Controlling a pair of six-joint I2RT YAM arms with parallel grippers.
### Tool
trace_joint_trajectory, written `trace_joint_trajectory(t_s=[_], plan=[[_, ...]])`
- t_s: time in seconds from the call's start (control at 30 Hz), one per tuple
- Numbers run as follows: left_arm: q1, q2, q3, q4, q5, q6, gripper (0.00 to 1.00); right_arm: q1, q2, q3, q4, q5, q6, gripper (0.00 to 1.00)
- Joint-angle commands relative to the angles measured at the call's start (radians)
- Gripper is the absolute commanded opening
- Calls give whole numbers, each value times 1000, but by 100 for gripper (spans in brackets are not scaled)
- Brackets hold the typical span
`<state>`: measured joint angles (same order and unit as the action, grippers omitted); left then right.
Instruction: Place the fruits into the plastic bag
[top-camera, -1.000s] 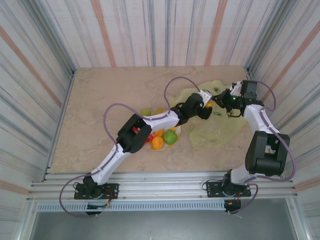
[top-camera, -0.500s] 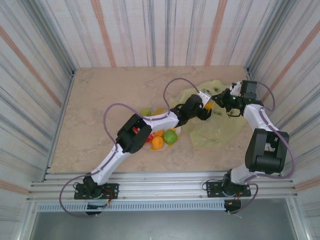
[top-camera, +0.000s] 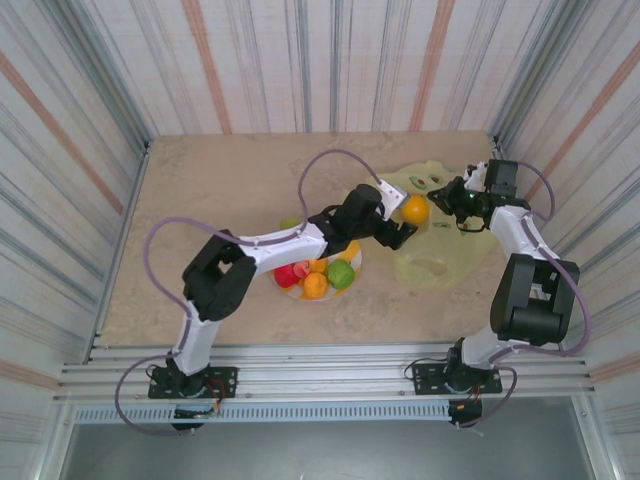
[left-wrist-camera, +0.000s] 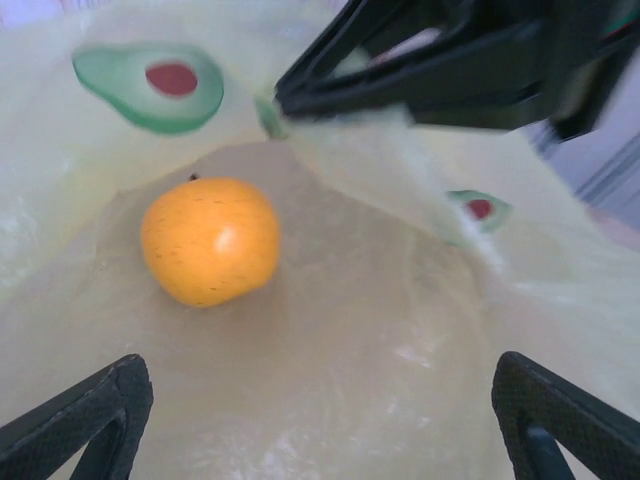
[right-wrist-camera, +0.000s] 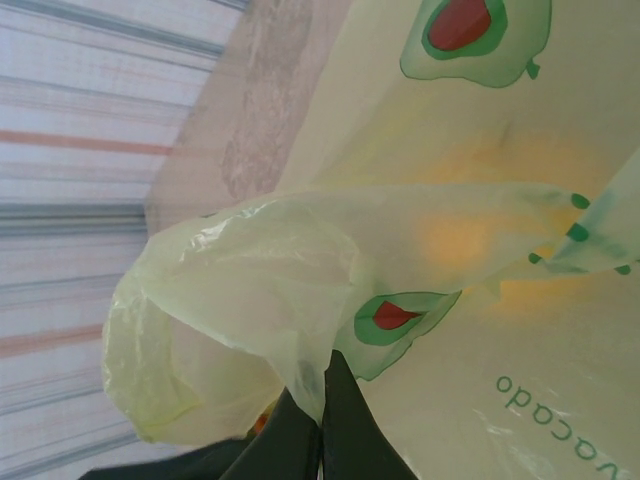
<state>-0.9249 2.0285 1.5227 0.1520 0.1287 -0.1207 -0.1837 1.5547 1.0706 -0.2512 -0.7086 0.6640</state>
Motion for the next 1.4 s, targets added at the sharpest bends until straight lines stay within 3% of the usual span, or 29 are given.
trace_joint_trajectory(t_s=[0.0, 0.23, 0.37, 0.53, 0.6, 0.73, 0.9, 1.17, 1.37], plan=[[-1, -113, -57, -63, 77, -23, 90, -2, 21, 19, -38, 14, -56, 0], [0, -325, -217, -154, -14, -43, 88, 0, 25, 19, -50, 18, -85, 0], [1, -484, -324, -322, -96, -66, 83, 1, 29, 18, -48, 17, -88, 0], [5, -704, -473, -582, -326, -143, 83, 3, 42, 19, -47, 17, -98, 0], [36, -739, -499, -668, -307, -172, 86, 4, 48, 17, -44, 17, -97, 0], [93, -700, -498, -726, -191, -195, 86, 8, 50, 18, -45, 16, -99, 0], [103, -607, -458, -696, -153, -161, 76, 12, 41, 18, -54, 19, -102, 0], [106, -465, -380, -690, -230, -138, 52, 22, 49, 15, -53, 20, -102, 0], [103, -444, -386, -654, -238, -126, 40, 29, 62, 14, -50, 17, -103, 0]])
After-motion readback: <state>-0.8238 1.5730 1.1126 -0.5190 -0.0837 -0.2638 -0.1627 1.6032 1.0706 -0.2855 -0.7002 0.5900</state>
